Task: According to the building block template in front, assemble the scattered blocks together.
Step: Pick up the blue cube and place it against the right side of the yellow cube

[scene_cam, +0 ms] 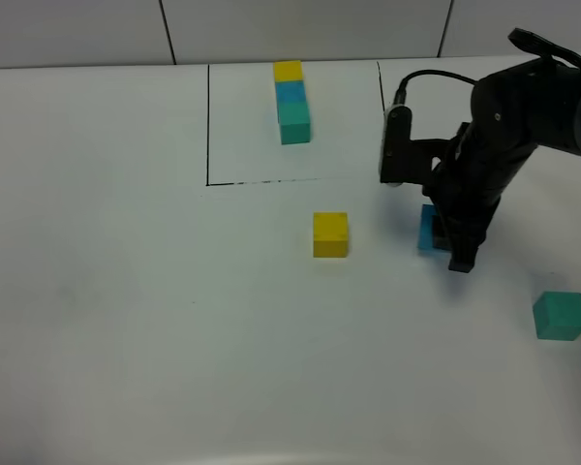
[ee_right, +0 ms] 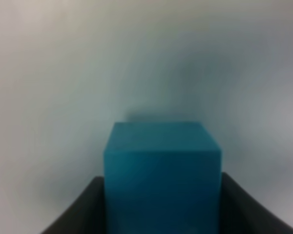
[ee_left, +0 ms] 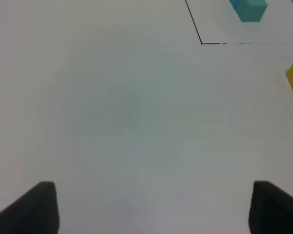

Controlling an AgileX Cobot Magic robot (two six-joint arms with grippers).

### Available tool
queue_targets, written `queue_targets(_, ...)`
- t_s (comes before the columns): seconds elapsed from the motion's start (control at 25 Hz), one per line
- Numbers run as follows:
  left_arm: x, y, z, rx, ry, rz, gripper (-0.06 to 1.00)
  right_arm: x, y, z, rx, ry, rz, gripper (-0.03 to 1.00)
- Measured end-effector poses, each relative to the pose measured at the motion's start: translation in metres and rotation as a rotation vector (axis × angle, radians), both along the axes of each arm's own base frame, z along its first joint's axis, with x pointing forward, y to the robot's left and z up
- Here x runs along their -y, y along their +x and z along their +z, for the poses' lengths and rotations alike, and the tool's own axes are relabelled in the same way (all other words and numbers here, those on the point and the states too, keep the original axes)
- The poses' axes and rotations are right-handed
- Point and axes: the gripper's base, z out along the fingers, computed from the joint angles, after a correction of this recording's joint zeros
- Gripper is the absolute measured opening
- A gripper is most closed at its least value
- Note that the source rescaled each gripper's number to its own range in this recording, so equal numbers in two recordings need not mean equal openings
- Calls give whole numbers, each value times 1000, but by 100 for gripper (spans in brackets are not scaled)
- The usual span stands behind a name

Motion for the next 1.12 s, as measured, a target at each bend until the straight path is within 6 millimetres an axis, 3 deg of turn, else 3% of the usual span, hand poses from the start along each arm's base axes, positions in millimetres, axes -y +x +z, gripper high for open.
queue_targets(0.16,0,0,0,1,0,0,66,-18,14,-2,-37,-20,59,2)
queue_targets(0.6,0,0,0,1,0,0,66,-39,32,-31,-105,-1,89,2)
queue_targets(1.12,0,0,0,1,1,1,66,-57,32,-35,-118,15,135,2)
